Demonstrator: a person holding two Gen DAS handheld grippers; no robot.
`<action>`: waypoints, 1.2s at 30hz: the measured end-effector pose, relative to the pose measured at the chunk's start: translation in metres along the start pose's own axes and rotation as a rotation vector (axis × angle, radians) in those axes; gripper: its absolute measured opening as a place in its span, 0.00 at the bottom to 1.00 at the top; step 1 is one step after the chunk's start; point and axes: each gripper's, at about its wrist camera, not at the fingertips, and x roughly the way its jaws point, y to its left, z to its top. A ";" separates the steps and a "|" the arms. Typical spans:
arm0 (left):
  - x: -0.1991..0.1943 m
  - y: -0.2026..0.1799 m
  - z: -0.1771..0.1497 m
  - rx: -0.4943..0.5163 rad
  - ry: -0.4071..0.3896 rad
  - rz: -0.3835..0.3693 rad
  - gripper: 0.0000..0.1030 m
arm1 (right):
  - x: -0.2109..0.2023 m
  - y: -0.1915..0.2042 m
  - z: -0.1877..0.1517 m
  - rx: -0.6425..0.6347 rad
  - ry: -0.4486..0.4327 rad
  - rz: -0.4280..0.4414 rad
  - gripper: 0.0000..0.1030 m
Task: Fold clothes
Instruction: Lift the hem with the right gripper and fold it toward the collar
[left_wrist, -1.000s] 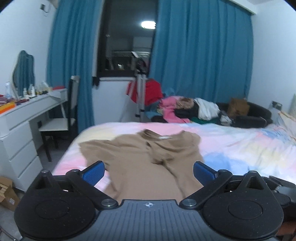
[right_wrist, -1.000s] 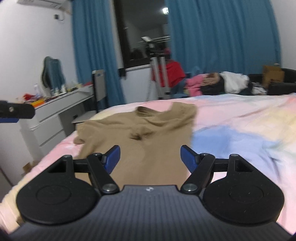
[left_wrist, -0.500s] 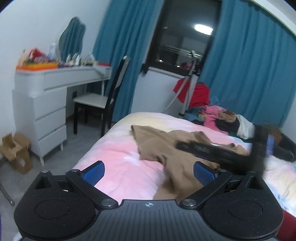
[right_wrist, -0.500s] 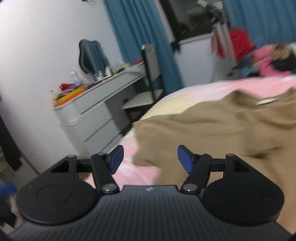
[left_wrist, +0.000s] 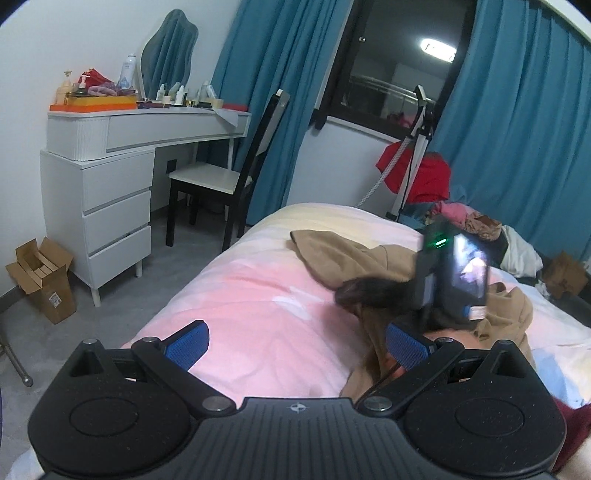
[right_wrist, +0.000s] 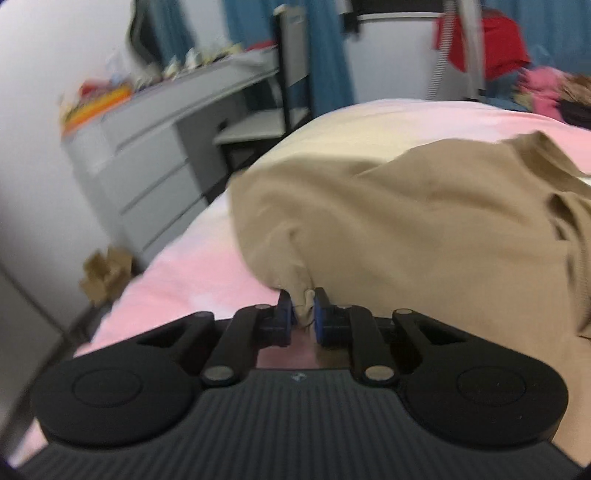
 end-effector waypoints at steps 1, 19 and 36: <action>0.001 -0.003 -0.001 0.005 0.001 0.000 1.00 | -0.007 -0.009 0.004 0.033 -0.026 0.000 0.14; -0.001 -0.084 -0.035 0.189 0.007 -0.139 1.00 | -0.132 -0.234 -0.050 0.593 -0.264 -0.201 0.15; 0.029 -0.110 -0.053 0.229 0.105 -0.144 1.00 | -0.116 -0.191 -0.015 0.072 -0.331 -0.130 0.62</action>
